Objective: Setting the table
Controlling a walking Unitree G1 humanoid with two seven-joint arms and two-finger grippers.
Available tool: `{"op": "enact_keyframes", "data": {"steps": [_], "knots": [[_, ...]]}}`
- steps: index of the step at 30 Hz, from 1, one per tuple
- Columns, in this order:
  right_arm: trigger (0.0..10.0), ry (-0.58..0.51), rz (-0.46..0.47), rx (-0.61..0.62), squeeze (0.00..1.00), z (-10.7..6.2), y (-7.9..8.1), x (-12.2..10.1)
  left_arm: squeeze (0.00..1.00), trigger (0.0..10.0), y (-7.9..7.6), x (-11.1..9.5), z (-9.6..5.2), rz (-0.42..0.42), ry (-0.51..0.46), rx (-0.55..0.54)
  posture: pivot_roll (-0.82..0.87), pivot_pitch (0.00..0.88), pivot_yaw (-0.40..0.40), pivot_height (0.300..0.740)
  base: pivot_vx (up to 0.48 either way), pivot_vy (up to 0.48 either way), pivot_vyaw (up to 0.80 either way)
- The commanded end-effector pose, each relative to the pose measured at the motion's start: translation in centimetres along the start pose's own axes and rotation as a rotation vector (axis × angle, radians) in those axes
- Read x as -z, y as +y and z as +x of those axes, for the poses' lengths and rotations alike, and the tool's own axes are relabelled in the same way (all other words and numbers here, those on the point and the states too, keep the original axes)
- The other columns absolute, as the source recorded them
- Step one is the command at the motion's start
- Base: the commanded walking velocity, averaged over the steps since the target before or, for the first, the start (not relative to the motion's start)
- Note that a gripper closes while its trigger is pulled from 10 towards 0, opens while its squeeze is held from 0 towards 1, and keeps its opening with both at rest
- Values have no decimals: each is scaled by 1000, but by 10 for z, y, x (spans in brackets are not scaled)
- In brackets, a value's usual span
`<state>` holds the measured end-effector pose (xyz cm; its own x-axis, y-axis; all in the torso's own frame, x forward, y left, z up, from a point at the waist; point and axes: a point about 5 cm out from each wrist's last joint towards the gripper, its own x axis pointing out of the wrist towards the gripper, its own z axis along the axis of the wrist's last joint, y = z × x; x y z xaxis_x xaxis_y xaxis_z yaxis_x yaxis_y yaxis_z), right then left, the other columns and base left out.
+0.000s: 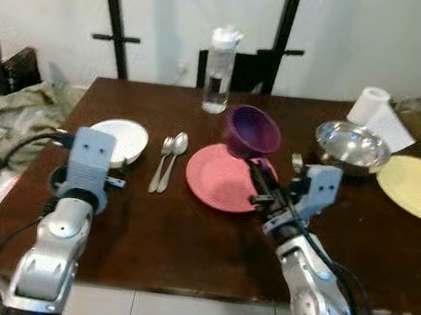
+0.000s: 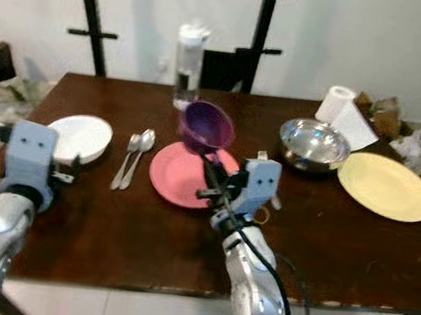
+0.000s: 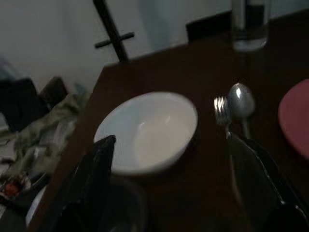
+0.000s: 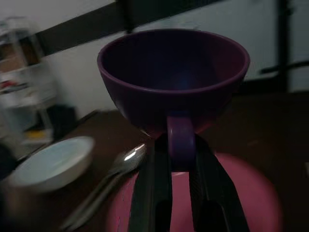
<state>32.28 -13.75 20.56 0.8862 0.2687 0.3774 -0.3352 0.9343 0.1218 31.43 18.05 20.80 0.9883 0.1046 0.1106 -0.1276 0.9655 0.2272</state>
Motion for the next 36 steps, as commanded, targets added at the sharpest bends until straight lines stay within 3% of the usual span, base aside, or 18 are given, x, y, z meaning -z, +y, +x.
{"op": "enact_keyframes", "data": {"steps": [1,2,5,6,13,20,26,30,32,36], "knots": [[10000,-1,-33,34,0,0,-4,1,0,10000,2,4,-1,3,19,-4,130,63,108,740,0,0,0],[10000,13,-86,69,0,-2,-12,1,0,10000,-1,5,-2,-9,28,26,130,63,108,740,0,0,0],[10000,30,-124,95,0,-3,-18,3,0,10000,-6,4,-3,-9,26,67,129,63,107,740,0,0,0],[10000,88,-169,117,0,-7,-26,9,0,10000,-12,5,-6,-4,30,128,129,65,105,740,0,0,0],[10000,203,-227,140,0,-17,-40,22,0,10000,-19,6,-10,-15,40,217,129,66,103,740,0,0,0],[10000,284,-301,216,0,-39,-67,26,0,10000,-21,10,-14,-52,82,329,127,74,97,740,0,0,0],[10000,277,-303,274,0,-58,-89,19,0,10000,-18,12,-13,-84,102,350,117,78,103,740,0,0,0],[10000,281,-334,407,0,-74,-116,15,0,10000,-17,13,-12,-101,112,362,113,78,108,740,0,0,0],[10000,281,-336,440,0,-77,-121,14,0,10000,-17,13,-12,-103,114,364,113,78,108,740,0,0,0],[10000,271,-286,566,0,-93,-141,14,0,10000,-16,15,-12,-110,124,367,115,77,114,740,0,0,0]]}}
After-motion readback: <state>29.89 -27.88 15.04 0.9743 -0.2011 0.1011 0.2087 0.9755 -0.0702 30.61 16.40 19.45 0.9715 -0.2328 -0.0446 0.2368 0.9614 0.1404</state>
